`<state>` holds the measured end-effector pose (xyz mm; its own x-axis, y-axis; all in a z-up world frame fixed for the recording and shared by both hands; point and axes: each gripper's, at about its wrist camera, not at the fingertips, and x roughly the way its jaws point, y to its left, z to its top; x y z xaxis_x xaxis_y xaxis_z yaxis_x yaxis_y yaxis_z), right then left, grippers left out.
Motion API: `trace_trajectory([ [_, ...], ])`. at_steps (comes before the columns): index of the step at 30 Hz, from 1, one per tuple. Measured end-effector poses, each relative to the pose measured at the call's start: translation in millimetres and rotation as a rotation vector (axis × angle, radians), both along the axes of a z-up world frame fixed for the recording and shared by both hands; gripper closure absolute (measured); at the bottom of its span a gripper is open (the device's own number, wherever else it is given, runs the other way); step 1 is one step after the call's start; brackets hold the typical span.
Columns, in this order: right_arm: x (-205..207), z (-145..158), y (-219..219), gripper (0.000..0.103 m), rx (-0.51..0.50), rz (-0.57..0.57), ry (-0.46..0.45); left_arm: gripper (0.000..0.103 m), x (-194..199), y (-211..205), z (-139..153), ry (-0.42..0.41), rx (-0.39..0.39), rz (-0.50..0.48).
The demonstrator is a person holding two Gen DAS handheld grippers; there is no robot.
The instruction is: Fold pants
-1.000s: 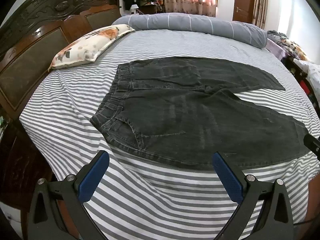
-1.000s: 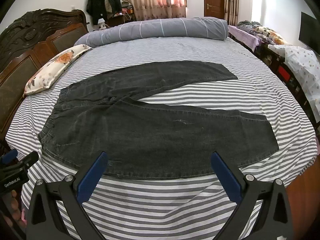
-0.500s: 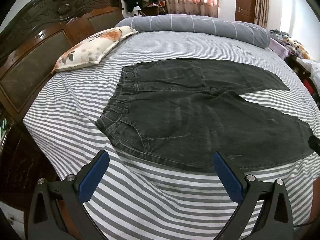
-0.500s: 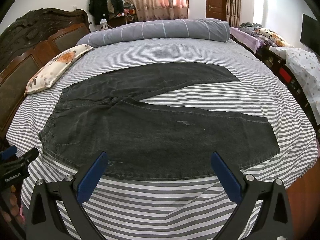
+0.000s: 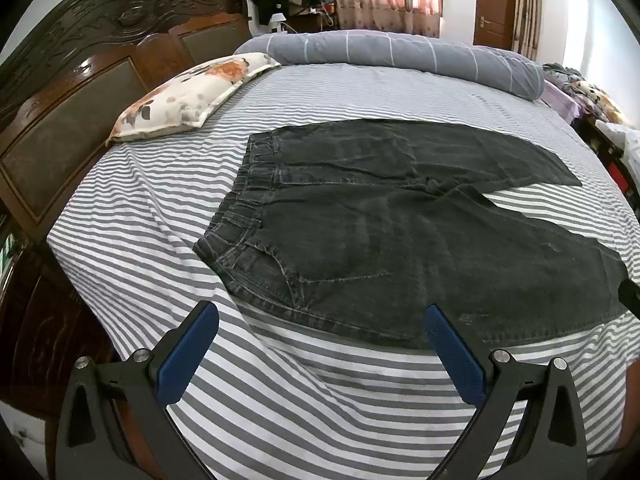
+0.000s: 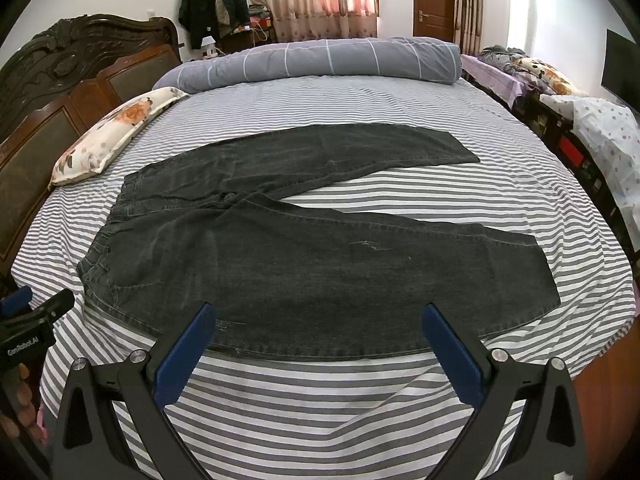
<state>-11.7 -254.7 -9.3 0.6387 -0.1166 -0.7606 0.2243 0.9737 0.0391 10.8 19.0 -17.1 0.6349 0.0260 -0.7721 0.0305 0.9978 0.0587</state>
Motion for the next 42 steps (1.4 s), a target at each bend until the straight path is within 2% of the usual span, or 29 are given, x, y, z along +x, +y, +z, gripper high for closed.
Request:
trace_trajectory([
  [13, -2, 4, 1, 0.000, 0.008, 0.020, -0.032, 0.002, 8, 12, 2, -0.019, -0.030, 0.002],
  [18, -4, 5, 2, 0.000, 0.030, 0.044, -0.062, 0.009, 24, 34, 2, -0.032, -0.063, 0.021],
  [21, -3, 3, -1, 0.000, 0.038, 0.048, -0.067, 0.018, 39, 52, 1, -0.036, -0.081, 0.037],
  [25, 8, -3, -5, 0.000, 0.056, 0.041, -0.046, 0.036, 64, 75, 0, -0.036, -0.122, 0.034],
  [27, 15, -6, -6, 0.000, 0.053, 0.037, -0.030, 0.042, 80, 85, 0, -0.036, -0.151, 0.019],
  [32, 43, -11, -6, 0.000, 0.046, 0.048, -0.003, 0.061, 128, 111, -1, -0.048, -0.252, -0.015],
  [34, 60, -12, -3, 0.000, 0.033, 0.068, 0.008, 0.063, 152, 122, -4, -0.042, -0.297, -0.023],
  [40, 117, -18, 3, 0.000, 0.035, 0.118, 0.032, 0.065, 220, 144, -21, -0.031, -0.338, -0.016],
  [42, 134, -21, 6, 0.000, 0.037, 0.121, 0.034, 0.065, 249, 153, -33, -0.011, -0.377, -0.014],
])
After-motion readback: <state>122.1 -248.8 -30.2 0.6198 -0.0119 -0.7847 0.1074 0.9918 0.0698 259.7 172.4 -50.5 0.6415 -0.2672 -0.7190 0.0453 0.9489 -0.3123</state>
